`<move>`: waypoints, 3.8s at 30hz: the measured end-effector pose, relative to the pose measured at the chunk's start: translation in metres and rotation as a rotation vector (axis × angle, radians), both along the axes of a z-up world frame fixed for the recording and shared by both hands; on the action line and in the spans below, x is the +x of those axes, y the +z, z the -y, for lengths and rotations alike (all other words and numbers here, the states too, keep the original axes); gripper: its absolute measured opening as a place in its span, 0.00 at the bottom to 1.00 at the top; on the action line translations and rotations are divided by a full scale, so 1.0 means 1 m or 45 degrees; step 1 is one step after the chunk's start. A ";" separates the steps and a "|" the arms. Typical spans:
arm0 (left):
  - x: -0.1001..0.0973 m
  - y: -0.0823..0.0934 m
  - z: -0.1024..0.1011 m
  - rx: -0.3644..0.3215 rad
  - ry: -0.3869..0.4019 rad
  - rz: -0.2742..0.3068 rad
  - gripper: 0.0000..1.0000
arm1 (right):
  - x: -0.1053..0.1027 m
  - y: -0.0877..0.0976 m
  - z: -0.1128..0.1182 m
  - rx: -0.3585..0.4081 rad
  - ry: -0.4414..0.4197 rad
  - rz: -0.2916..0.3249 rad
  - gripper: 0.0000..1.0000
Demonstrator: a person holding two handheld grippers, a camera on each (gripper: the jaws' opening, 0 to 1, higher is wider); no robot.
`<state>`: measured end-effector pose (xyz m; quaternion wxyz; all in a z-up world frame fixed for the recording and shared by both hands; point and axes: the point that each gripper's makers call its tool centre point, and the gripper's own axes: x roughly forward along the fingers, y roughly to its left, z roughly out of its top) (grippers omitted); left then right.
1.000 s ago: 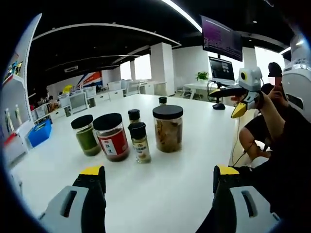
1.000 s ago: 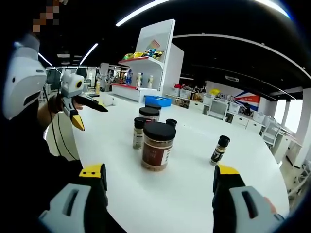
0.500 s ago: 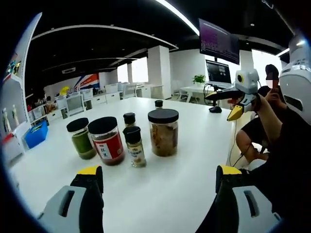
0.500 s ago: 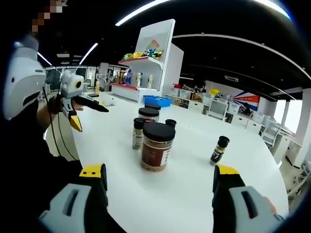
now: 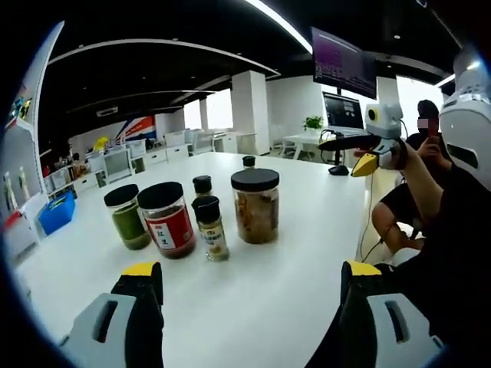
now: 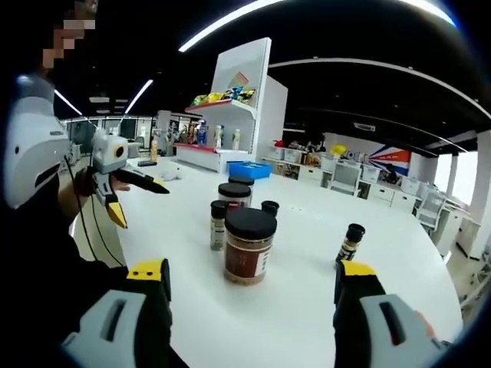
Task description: Pick up the mixed condiments and ingredients on the table and sort them into separate groups
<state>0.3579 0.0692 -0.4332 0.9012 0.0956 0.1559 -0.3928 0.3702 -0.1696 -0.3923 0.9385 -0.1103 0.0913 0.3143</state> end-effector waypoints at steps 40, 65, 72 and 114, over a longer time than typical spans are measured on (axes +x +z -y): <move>-0.018 0.011 -0.019 -0.002 0.047 0.056 0.93 | 0.237 -0.029 -0.128 -0.076 0.150 -0.342 0.64; -0.016 0.006 -0.026 -0.004 0.066 0.049 0.91 | 0.234 -0.050 -0.140 -0.101 0.195 -0.363 0.27; -0.018 0.005 -0.026 -0.004 0.069 0.047 0.91 | 0.219 -0.050 -0.142 -0.149 0.191 -0.333 0.26; -0.022 0.008 -0.018 -0.015 0.054 0.058 0.91 | 0.248 0.010 -0.098 -0.167 0.014 -0.215 0.25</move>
